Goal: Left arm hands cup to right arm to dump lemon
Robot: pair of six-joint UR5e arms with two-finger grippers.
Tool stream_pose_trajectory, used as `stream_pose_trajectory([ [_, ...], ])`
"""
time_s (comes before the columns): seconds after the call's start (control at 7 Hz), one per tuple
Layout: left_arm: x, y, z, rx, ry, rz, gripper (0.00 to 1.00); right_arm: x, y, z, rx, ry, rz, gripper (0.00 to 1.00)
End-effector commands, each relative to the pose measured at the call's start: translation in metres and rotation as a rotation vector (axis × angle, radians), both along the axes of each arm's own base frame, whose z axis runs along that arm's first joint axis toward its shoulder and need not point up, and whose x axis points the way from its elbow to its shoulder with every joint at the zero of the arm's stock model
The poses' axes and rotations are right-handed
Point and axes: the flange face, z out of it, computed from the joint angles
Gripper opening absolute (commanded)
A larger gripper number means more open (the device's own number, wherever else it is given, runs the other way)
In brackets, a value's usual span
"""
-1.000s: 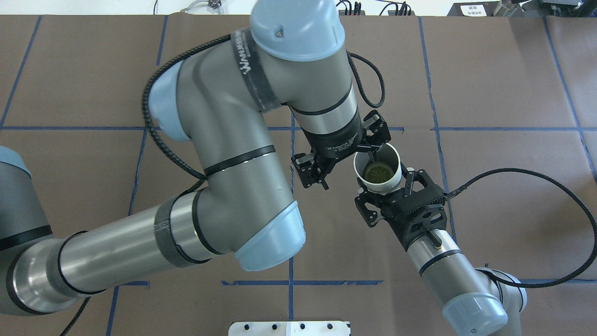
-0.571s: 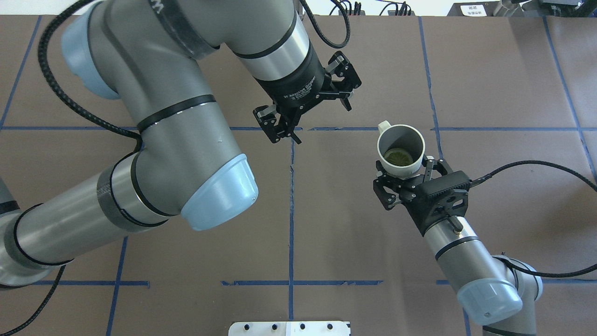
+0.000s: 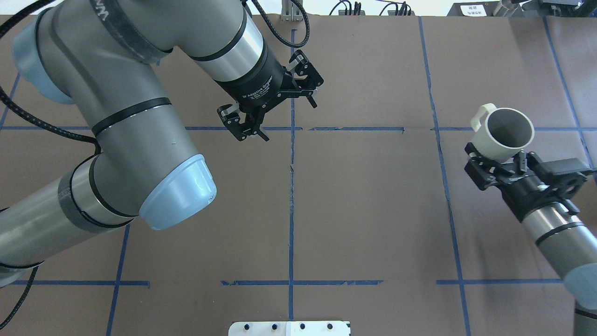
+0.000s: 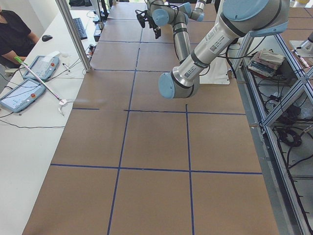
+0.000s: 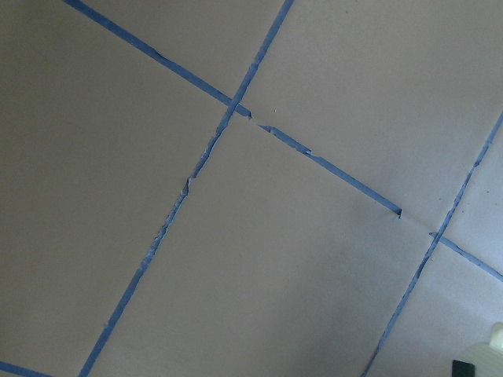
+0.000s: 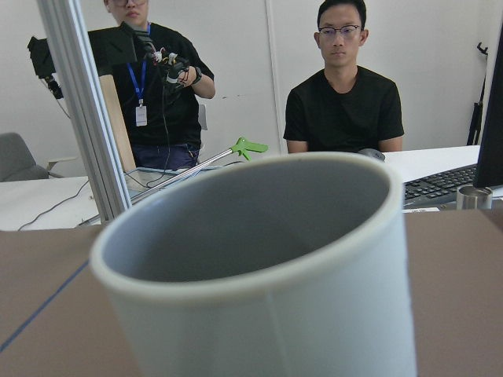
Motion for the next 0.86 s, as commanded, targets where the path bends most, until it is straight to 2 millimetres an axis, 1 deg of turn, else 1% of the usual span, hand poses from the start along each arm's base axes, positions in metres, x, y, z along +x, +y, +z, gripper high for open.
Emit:
stream_pose_trajectory([
  [0.0, -0.001, 0.000, 0.001, 0.001, -0.001, -0.003, 1.00, 0.063, 0.016, 0.085, -0.017, -0.366, 0.009, 0.00],
  [0.14, -0.001, 0.000, 0.001, 0.004, 0.000, -0.002, 1.00, 0.092, 0.025, 0.126, 0.002, -0.456, 0.007, 0.00],
  [0.43, -0.002, 0.001, 0.000, 0.004, 0.001, -0.004, 1.00, 0.120, 0.030, 0.133, -0.068, -0.786, 0.019, 0.00],
  [0.57, -0.002, 0.001, 0.000, 0.004, 0.001, -0.004, 1.00, 0.135, 0.035, 0.140, -0.094, -0.914, 0.017, 0.00],
  [0.71, -0.001, 0.000, 0.001, 0.003, -0.002, -0.005, 1.00, 0.157, 0.040, 0.155, -0.119, -1.038, 0.021, 0.00],
])
